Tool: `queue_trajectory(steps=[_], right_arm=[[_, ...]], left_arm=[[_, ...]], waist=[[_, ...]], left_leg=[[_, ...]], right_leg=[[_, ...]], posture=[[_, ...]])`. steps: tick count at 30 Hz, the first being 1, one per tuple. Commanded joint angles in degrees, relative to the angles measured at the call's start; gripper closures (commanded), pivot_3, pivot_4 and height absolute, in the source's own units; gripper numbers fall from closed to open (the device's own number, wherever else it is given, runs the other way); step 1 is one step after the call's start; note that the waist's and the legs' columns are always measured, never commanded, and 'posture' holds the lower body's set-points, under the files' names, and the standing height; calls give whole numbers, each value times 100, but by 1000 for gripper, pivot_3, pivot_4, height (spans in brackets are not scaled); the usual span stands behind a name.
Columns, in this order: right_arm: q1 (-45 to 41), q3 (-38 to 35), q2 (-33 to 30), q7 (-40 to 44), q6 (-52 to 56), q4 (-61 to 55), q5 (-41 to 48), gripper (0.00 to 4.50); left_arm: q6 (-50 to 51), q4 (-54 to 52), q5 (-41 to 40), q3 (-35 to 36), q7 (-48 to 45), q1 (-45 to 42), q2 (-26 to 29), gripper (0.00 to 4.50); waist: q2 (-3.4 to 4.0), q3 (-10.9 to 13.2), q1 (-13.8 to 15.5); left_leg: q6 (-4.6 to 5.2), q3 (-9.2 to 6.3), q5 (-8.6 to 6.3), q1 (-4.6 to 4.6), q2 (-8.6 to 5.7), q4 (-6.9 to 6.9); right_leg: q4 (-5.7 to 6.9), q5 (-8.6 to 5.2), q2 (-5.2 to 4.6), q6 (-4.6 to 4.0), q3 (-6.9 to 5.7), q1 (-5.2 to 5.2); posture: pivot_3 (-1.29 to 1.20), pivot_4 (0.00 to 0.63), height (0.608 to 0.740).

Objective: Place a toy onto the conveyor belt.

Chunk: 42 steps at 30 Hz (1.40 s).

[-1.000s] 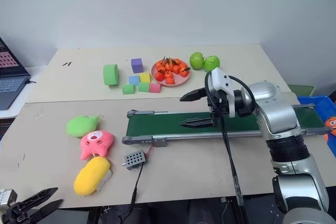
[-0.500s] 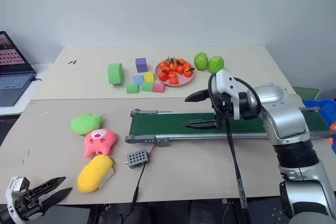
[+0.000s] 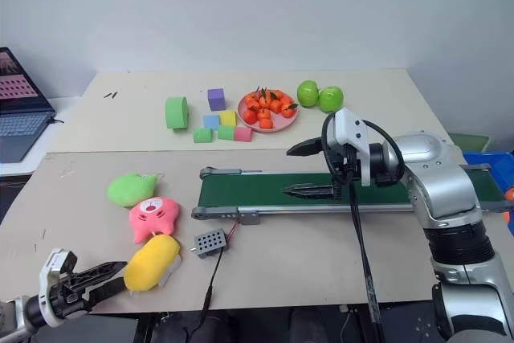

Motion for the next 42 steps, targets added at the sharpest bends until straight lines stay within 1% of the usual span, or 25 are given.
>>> queue_trajectory(steps=[1, 2, 3, 4, 6, 7, 12, 13, 15, 21, 23, 25, 26, 28, 29, 30, 32, 33, 34, 35, 36, 37, 38, 40, 42], right_arm=[[-1, -231, -102, -46, 4, -225, 155, 0], [-2, -233, -107, -52, 3, -227, 148, 0], [-2, -234, -110, -56, 2, -228, 145, 0], [-4, -237, -115, -62, 5, -233, 146, 0], [-4, -238, -122, -70, 11, -243, 148, 0], [-1, -240, -130, -75, 15, -255, 152, 0], [-9, -243, -174, -80, 23, -265, 144, 0], [-11, -238, -182, -79, 19, -261, 141, 0], [-19, -228, -192, -75, 19, -250, 148, 0], [-52, -185, -175, -44, -23, -167, 121, 0], [-55, -175, -174, -24, -34, -150, 118, 0], [-65, -169, -177, -3, -37, -131, 118, 0], [-71, -168, -180, 10, -38, -117, 118, 0], [-97, -153, -185, 52, -58, -66, 101, 0], [-112, -145, -182, 69, -68, -37, 91, 0], [-130, -134, -177, 81, -74, -14, 82, 0], [-187, -101, -151, 104, -93, 58, 56, 0], [-217, -81, -136, 114, -105, 95, 44, 0], [-253, -57, -120, 126, -123, 139, 27, 0], [-290, -35, -102, 137, -142, 185, 11, 0], [-318, -17, -88, 149, -155, 211, 2, 0], [-337, -6, -79, 160, -165, 230, -4, 0], [-349, 0, -73, 167, -165, 237, -2, 0], [-356, 8, -63, 177, -170, 244, -12, 0], [-332, -5, -74, 170, -166, 230, -14, 0]], left_arm=[[73, -325, -20, -176, 218, 23, -64, 279], [64, -371, -2, -224, 262, 31, -80, 551], [59, -399, -1, -250, 292, 38, -87, 650], [35, -418, 28, -296, 360, 40, -102, 1105], [-13, -472, 58, -386, 420, 54, -118, 1878], [-30, -506, 54, -408, 451, 68, -128, 2122], [17, -623, -57, -390, 608, 76, -202, 4150], [27, -646, -68, -388, 648, 75, -223, 4490], [9, -744, -89, -397, 665, 111, -239, 4490], [299, -1494, -627, -113, 484, 442, -91, 4490], [505, -1860, -981, 162, 530, 495, -57, 4490], [745, -2240, -1445, 609, 690, 383, -29, 4490], [834, -2339, -1662, 852, 855, 240, -53, 4490], [1095, -1927, -2693, 1555, 1611, -678, -89, 4490], [1131, -1780, -3113, 1776, 1952, -1075, -73, 4490], [1099, -1762, -3428, 1897, 2267, -1413, -36, 4490], [822, -2130, -3595, 1853, 2898, -2091, -33, 4490], [615, -2387, -3468, 1745, 3159, -2400, -62, 4490], [199, -2731, -3071, 1517, 3399, -2762, -131, 4490], [-342, -3098, -2434, 1102, 3742, -3253, -219, 4490], [-676, -3368, -1993, 662, 4044, -3837, -302, 4490], [-877, -3521, -1718, 364, 4238, -4220, -363, 4490], [-1161, -3765, -1322, -52, 4234, -4577, -353, 4490], [-1493, -4053, -846, -622, 4264, -5099, -429, 4490], [-2328, -4373, 316, -1520, 3893, -5093, -22, 4490]], waist=[[-2, 1, -1], [-2, 1, -2], [-2, 1, -4], [-2, 2, -5], [-3, 2, -3], [-3, 2, -2], [-4, 3, -1], [-2, 4, -1], [-1, 5, 2], [-14, 13, -1], [-18, 17, 0], [-23, 22, -1], [-25, 24, 1], [-25, 29, 31], [-28, 34, 57], [-39, 41, 70], [-51, 48, 54], [-51, 48, 23], [-52, 48, 16], [-52, 48, 8], [-55, 50, 11], [-71, 60, 32], [-74, 61, 34], [-73, 60, 26], [-73, 60, -18]], left_leg=[[0, -1, 0, 0, 0, 0], [0, 0, 0, 0, 0, -1], [0, 0, 0, 0, 0, -1], [0, 0, 0, 0, 0, -1], [0, 0, 0, 0, 0, -1], [0, 0, 0, 0, 0, -1], [0, -1, 0, 0, 0, -1], [0, 0, 0, 0, 0, -1], [0, 0, 0, 1, 0, -2], [0, -2, 0, -2, 0, -2], [0, -3, 0, -3, 1, -3], [0, -3, 0, -2, 2, -4], [0, -5, 0, -3, 2, -4], [0, -6, 0, -2, 2, -4], [-2, -11, 1, -4, 1, -2], [-8, -21, 5, -5, 1, 0], [-17, -31, 10, -5, 0, 2], [-20, -33, 11, -4, -1, 3], [-22, -28, 13, -2, -6, 2], [-24, -26, 14, -3, -9, 2], [-27, -23, 16, -5, -10, -1], [-47, -21, 26, -8, -11, 1], [-86, -18, 48, -23, -14, 1], [-92, -5, 52, -59, -14, 3], [-89, -2, 50, -96, -17, 0]], right_leg=[[0, 0, 0, 0, -1, 0], [-1, 0, 0, 0, 0, -1], [-1, 0, 0, 0, 0, -1], [-1, 0, 0, 0, 0, -1], [-1, 0, 0, 0, 0, -1], [-1, 0, 0, 0, 0, -1], [-2, 0, 0, 0, 0, -1], [-2, 0, 0, 0, 0, -1], [-2, 0, 0, 0, 1, 0], [-5, 0, -1, 0, 1, -1], [-4, 0, -1, 0, 1, -4], [-3, -1, -1, 0, 1, -5], [-3, -1, -1, 0, 0, -5], [-3, -1, -2, 0, -1, -3], [-1, 0, -3, 0, -4, -1], [-1, 0, -3, 0, -13, 1], [0, 2, -3, -2, -21, 7], [-2, 3, -3, -2, -19, 9], [-4, 4, -5, 0, -11, 10], [-5, 4, -7, 0, -9, 10], [-5, 5, -7, 2, -8, 9], [-12, 6, -8, 2, -7, 8], [-13, 8, -8, 5, -13, 6], [-14, 19, -7, 7, -27, -11], [-11, 20, -8, 8, -9, -61]], posture=[[0, 150, 738], [0, 150, 738], [0, 150, 738], [0, 150, 738], [0, 150, 738], [0, 150, 738], [0, 150, 738], [0, 150, 738], [0, 150, 738], [0, 150, 738], [0, 150, 738], [0, 150, 738], [0, 150, 738], [0, 150, 738], [0, 150, 738], [0, 150, 738], [0, 150, 738], [0, 150, 738], [0, 150, 738], [0, 150, 738], [0, 150, 738], [0, 150, 738], [0, 150, 738], [0, 150, 738], [0, 150, 738]])
